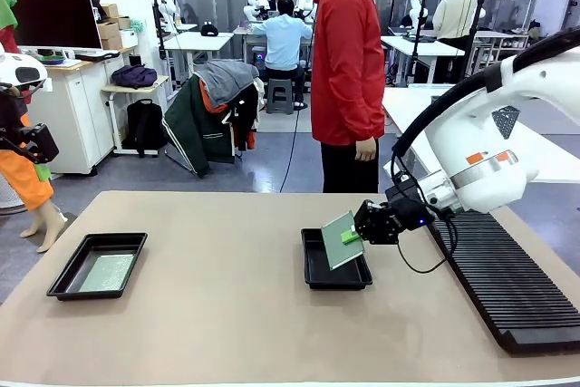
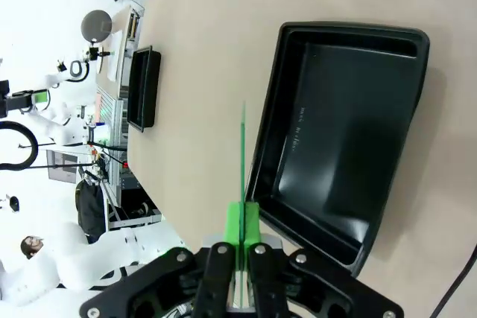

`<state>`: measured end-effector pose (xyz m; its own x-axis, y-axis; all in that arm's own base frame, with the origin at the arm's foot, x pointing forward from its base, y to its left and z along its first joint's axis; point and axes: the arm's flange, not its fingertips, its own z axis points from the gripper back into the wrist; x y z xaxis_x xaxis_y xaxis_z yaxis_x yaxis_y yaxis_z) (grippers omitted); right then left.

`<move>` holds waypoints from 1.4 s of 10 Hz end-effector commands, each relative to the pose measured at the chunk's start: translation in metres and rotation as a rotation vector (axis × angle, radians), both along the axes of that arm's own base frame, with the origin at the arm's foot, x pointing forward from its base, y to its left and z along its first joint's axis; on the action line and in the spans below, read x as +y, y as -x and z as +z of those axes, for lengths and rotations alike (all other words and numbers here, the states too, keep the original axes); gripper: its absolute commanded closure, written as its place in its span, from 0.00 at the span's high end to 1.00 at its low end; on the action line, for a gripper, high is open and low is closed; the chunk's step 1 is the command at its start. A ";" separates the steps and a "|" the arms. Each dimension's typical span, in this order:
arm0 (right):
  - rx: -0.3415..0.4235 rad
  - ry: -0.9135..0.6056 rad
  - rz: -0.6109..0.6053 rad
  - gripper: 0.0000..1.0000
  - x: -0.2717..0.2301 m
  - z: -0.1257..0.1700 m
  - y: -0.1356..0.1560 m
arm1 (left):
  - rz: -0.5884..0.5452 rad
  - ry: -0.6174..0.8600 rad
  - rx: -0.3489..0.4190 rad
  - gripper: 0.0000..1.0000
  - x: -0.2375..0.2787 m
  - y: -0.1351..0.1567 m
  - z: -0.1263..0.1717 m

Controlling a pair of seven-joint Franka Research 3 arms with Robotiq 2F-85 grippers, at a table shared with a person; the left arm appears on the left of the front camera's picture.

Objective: Inspect and transfer BCBs to ESD trays.
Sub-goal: Pick up the Blank PCB from the PCB Rack and place it in the right ESD tray.

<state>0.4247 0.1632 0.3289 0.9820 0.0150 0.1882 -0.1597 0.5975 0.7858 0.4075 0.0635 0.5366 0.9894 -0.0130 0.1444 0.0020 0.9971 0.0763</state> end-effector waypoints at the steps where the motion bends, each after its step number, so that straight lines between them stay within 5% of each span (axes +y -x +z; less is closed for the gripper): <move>1: -0.029 -0.001 -0.036 0.03 0.012 -0.011 -0.006 | -0.004 0.005 -0.002 1.00 0.002 0.001 -0.002; 14: 0.058 0.068 -0.070 0.03 0.035 -0.050 -0.034 | -0.004 0.005 -0.002 1.00 0.002 0.001 -0.002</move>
<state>0.4564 0.1896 0.2786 0.9908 -0.0250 0.1328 -0.0865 0.6379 0.7652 0.4075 0.0635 0.5366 0.9894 -0.0130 0.1444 0.0020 0.9971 0.0763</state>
